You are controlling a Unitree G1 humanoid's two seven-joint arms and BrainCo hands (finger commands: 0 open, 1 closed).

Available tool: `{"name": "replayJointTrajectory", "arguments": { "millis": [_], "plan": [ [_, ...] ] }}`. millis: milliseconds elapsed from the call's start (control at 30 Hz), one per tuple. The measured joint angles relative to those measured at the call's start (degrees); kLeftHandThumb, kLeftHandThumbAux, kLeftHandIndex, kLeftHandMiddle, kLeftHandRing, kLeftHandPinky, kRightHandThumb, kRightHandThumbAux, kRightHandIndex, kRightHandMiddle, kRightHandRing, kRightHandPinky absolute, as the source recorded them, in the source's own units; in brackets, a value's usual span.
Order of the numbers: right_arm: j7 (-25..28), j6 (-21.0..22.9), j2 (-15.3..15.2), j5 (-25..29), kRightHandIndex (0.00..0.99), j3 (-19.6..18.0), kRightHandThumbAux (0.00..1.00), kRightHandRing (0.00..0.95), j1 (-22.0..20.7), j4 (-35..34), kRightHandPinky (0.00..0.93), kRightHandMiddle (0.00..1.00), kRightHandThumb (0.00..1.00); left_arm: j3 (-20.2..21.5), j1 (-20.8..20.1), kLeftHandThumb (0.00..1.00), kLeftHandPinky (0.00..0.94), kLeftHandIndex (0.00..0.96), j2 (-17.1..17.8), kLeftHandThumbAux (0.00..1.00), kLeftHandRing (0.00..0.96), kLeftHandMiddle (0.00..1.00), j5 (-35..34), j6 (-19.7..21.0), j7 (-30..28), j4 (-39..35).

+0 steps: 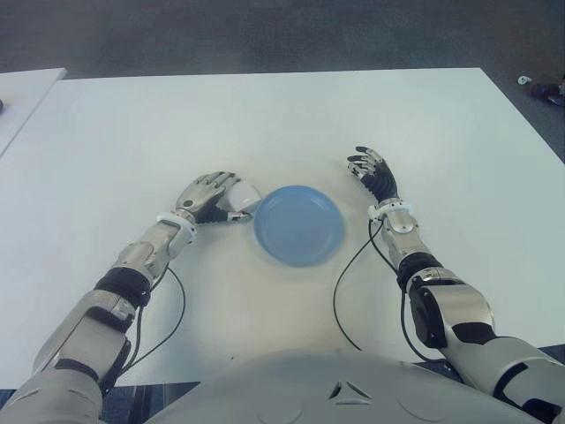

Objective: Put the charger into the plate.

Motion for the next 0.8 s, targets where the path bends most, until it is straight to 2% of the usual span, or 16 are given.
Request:
{"name": "replayJointTrajectory", "arguments": {
  "millis": [300,800],
  "plan": [
    [0.00,0.00,0.00,0.00,0.180,-0.01,0.654,0.334,-0.02,0.04,0.317,0.334,0.000,-0.31,-1.72,0.260,0.000,0.000,-1.10,0.173,0.000,0.000,-0.64,-0.78,2.49,4.61],
    [0.00,0.00,0.21,0.28,0.180,-0.22,0.661,0.339,-0.01,0.02,0.316,0.338,0.000,-0.77,-2.80,0.264,0.000,0.000,-1.76,0.173,0.000,0.000,-1.04,-1.85,6.29,8.31]
  ]
}}
